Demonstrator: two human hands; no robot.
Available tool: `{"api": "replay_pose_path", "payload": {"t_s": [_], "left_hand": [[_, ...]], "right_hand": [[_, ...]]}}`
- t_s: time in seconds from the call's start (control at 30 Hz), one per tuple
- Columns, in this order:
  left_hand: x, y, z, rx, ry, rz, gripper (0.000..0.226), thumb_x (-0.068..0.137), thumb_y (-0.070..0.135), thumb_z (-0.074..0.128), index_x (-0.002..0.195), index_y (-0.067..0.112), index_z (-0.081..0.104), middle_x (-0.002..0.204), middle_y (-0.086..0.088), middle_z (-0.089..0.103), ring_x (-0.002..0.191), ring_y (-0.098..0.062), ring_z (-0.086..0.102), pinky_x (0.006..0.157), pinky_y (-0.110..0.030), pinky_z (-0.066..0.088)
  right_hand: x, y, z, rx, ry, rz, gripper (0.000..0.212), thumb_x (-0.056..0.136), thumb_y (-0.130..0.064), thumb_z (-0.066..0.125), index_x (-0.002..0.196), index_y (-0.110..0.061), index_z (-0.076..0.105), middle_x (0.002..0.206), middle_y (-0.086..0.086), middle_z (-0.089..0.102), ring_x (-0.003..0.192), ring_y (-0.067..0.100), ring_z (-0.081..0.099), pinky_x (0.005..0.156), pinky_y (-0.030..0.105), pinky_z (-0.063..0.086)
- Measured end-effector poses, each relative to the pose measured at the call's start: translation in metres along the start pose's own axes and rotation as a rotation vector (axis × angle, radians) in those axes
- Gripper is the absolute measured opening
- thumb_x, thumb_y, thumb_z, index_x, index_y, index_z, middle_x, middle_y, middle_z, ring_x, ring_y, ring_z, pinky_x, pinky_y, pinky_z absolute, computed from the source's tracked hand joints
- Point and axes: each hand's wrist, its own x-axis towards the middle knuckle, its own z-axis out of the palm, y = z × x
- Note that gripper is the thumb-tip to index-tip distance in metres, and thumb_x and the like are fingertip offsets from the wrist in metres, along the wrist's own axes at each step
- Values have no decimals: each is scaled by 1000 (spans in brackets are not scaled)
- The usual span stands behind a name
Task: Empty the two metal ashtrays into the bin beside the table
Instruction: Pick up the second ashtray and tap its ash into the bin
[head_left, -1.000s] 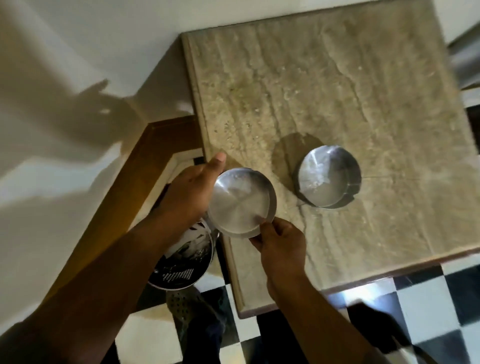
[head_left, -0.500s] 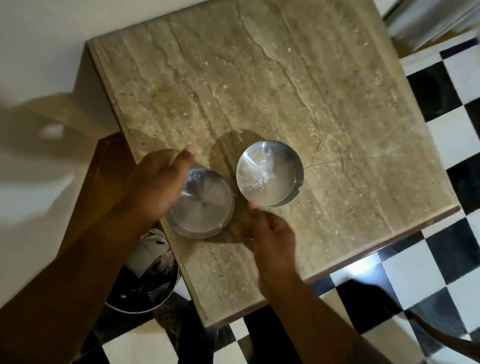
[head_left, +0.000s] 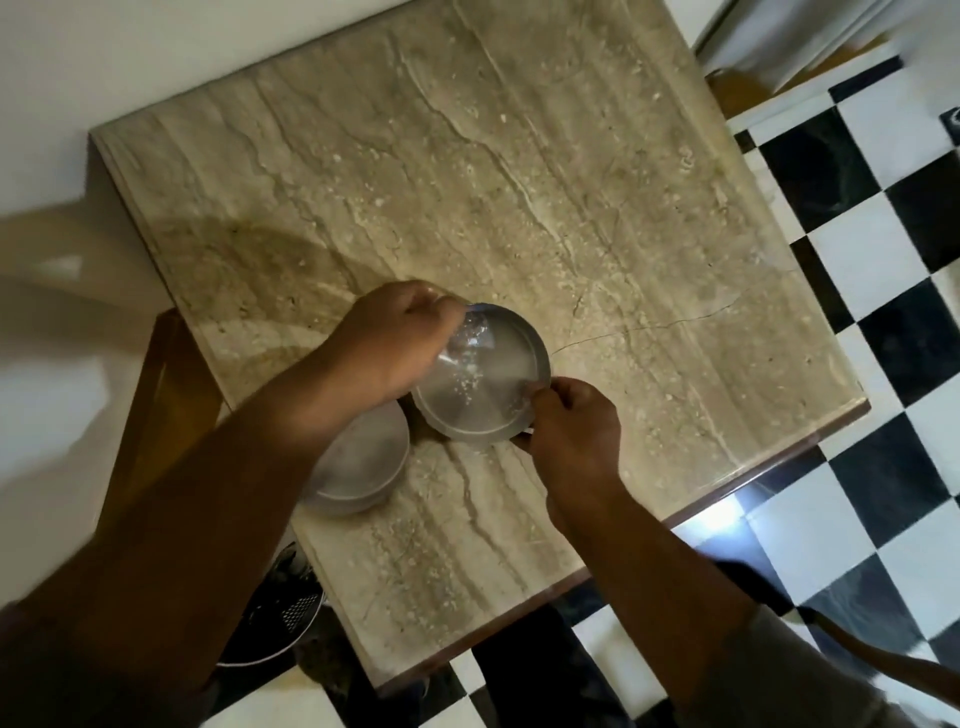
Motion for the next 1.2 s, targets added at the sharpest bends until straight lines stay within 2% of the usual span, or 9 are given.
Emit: {"api": "replay_pose_path", "payload": {"t_s": [0.1, 0.27, 0.43, 0.53, 0.8, 0.93, 1.0, 1.1, 1.2], "left_hand": [[-1, 5, -1, -143, -52, -44, 34, 81, 44, 53, 92, 19, 74, 99, -6, 76, 96, -22, 71, 90, -41, 53], [-9, -6, -10, -392, -115, -87, 31, 97, 40, 44, 101, 28, 72, 106, 9, 74, 92, -7, 70, 68, -24, 53], [-32, -20, -30, -504, -86, -125, 48, 92, 49, 41, 120, 21, 68, 127, -2, 69, 113, -25, 65, 84, -41, 54], [-54, -41, -53, -513, -50, -166, 35, 100, 42, 41, 111, 23, 69, 112, -2, 74, 105, -24, 69, 84, -44, 58], [-134, -143, -119, -513, 144, -355, 24, 98, 40, 47, 105, 30, 67, 115, 5, 66, 110, -19, 61, 82, -41, 54], [-158, -197, -137, -519, 134, -457, 25, 99, 40, 43, 119, 31, 56, 118, 6, 60, 114, -19, 57, 104, -51, 46], [-169, -228, -144, -544, 125, -511, 42, 97, 47, 45, 133, 26, 50, 137, -2, 56, 124, -25, 54, 105, -52, 45], [-174, -257, -148, -590, 54, -579, 96, 73, 77, 58, 148, 22, 37, 144, -12, 53, 120, -32, 58, 90, -44, 54], [-166, -269, -152, -562, -113, -584, 117, 45, 82, 71, 141, 21, 43, 144, -21, 52, 121, -39, 58, 88, -43, 55]], "right_hand": [[-1, -11, -18, 52, -9, 17, 16, 93, -12, 51, 95, -13, 66, 91, 5, 69, 87, 24, 69, 76, 47, 61], [-16, -33, -33, 54, -112, 8, 22, 95, -19, 56, 114, -9, 60, 104, 8, 66, 94, 25, 69, 71, 39, 63], [-41, -49, -36, -2, -227, -108, 12, 92, -14, 60, 104, -17, 62, 91, 3, 69, 82, 18, 72, 64, 30, 62], [-54, -42, -10, -37, -281, -119, 10, 91, -13, 61, 98, -20, 63, 92, 1, 69, 82, 17, 71, 62, 29, 62], [-108, 28, 108, -168, -526, 67, 30, 94, -9, 55, 125, -6, 58, 117, 12, 64, 96, 25, 67, 76, 38, 62], [-129, 60, 152, -222, -613, 120, 29, 94, -8, 57, 123, -6, 60, 126, 14, 62, 112, 32, 62, 78, 38, 61], [-141, 74, 164, -277, -659, 91, 29, 92, -8, 59, 121, -7, 61, 123, 13, 64, 110, 29, 63, 78, 37, 62], [-151, 88, 170, -401, -702, -52, 29, 89, -11, 65, 118, -11, 64, 114, 7, 70, 101, 21, 67, 79, 34, 61], [-158, 89, 172, -673, -700, -490, 20, 84, -14, 70, 102, -21, 64, 99, -5, 67, 95, 11, 64, 80, 22, 54]]}}
